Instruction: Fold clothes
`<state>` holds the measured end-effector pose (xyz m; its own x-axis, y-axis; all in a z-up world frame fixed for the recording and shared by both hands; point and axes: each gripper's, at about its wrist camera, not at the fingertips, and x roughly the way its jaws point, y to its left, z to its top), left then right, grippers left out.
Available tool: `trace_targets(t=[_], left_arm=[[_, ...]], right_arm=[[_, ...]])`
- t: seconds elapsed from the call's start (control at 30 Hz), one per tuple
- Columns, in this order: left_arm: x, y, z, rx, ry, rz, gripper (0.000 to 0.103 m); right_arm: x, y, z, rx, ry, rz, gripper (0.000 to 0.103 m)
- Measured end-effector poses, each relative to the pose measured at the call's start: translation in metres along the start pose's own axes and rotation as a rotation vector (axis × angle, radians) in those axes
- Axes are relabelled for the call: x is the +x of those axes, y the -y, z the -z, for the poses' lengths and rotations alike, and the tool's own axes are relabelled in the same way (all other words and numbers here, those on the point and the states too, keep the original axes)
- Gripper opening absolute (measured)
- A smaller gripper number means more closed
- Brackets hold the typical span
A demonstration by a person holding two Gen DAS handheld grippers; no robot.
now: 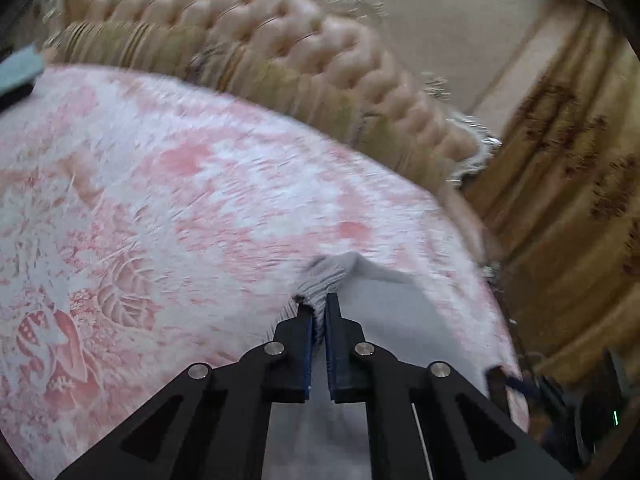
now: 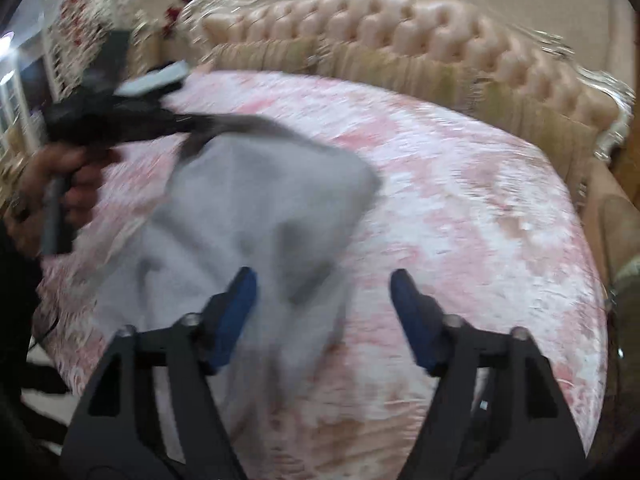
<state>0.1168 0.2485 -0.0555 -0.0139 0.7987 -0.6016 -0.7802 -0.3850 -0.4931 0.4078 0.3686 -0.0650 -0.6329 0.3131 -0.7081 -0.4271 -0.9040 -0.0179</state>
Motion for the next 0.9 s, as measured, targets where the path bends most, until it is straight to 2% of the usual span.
trace_targets(t=[0.17, 0.33, 0.5, 0.57, 0.73, 0.8, 0.87, 0.9], left_arm=[[-0.013, 0.058, 0.021, 0.109, -0.037, 0.101, 0.005], [0.003, 0.099, 0.066, 0.162, -0.127, 0.160, 0.005], [0.013, 0.111, 0.114, 0.140, -0.198, 0.220, 0.005], [0.013, 0.115, 0.130, 0.124, -0.218, 0.256, 0.005], [0.005, 0.124, 0.155, 0.128, -0.235, 0.303, 0.005], [0.002, 0.121, 0.157, 0.127, -0.228, 0.305, 0.014], [-0.002, 0.119, 0.158, 0.133, -0.223, 0.308, 0.018], [-0.007, 0.120, 0.157, 0.147, -0.221, 0.307, 0.026]], right_arm=[[-0.002, 0.027, -0.011, 0.070, 0.011, 0.059, 0.077], [-0.007, 0.033, -0.022, 0.108, 0.022, 0.067, 0.078], [-0.019, 0.026, -0.043, 0.101, 0.070, 0.048, 0.087], [-0.014, 0.019, -0.053, 0.084, 0.071, 0.027, 0.088], [0.017, 0.003, -0.063, 0.033, 0.022, 0.044, 0.089], [0.031, -0.001, -0.059, 0.032, -0.008, 0.038, 0.089], [0.041, -0.005, -0.054, 0.036, -0.021, 0.011, 0.089], [0.043, -0.006, -0.052, 0.032, -0.022, 0.011, 0.089]])
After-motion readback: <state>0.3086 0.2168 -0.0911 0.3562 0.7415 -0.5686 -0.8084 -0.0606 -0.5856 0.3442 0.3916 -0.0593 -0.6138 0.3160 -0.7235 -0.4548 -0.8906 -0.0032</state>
